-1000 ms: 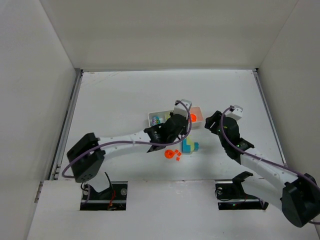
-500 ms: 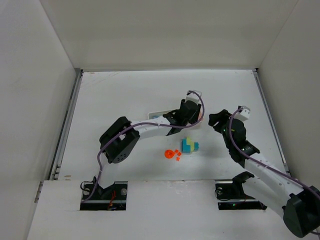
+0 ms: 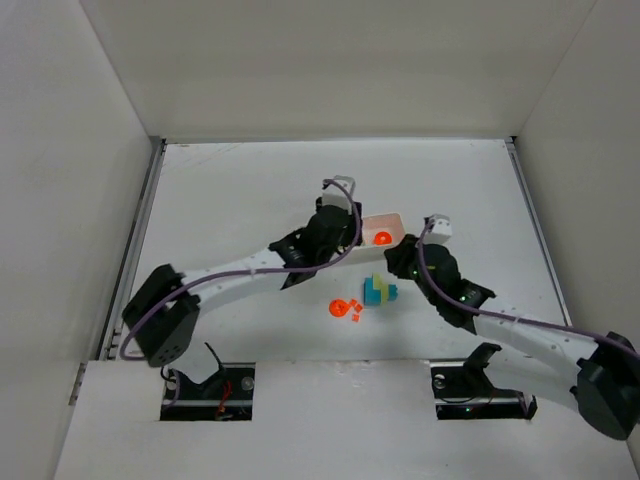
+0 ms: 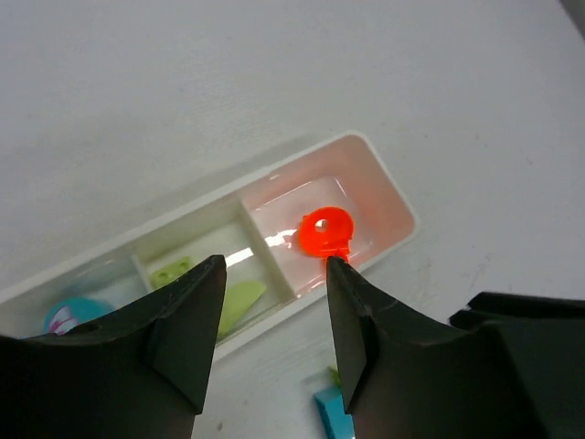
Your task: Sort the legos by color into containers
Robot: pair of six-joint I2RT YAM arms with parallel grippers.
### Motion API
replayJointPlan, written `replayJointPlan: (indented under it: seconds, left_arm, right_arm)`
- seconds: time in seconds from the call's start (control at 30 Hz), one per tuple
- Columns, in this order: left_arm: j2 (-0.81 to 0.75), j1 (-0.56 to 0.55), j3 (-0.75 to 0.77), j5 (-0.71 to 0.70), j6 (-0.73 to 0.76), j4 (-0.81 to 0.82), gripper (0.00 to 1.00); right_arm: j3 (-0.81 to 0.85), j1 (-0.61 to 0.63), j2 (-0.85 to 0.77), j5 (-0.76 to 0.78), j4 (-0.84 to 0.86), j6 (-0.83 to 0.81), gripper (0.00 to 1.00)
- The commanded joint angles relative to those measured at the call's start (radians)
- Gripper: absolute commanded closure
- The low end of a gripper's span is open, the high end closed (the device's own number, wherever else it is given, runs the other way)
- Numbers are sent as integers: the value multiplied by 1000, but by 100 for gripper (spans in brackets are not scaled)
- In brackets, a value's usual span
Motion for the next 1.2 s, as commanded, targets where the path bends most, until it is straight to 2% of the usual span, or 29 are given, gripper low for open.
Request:
replayJointPlan:
  seconds: [0.0, 0.1, 0.23, 0.37, 0.5, 0.67, 0.8, 1.0, 1.17]
  left_arm:
    - [-203, 1, -146, -85, -74, 38, 55]
    - [-361, 13, -290, -135, -103, 27, 55]
    - [-540, 42, -440, -174, -156, -8, 54]
    - [-625, 65, -523, -163, -192, -39, 53]
    - [-689, 80, -589, -159, -215, -57, 53]
    - [-765, 97, -654, -159, -237, -77, 52]
    - [-804, 110, -688, -159, -251, -96, 52]
    - [-831, 116, -709, -126, -255, -99, 52]
    - [-840, 125, -720, -114, -265, -99, 52]
  right_arm:
    - [100, 160, 68, -17, -21, -73, 63]
    - [160, 283, 179, -5, -75, -80, 53]
    - [211, 352, 324, 2, -95, -56, 35]
    - [260, 403, 430, 2, -123, -39, 31]
    - [317, 469, 513, 26, -164, -36, 32]
    - [371, 524, 579, 40, -189, -42, 39]
    - [398, 532, 634, 45, -204, -37, 46]
    - [429, 532, 687, 100, -216, -57, 50]
    - [452, 532, 711, 114, -224, -67, 61]
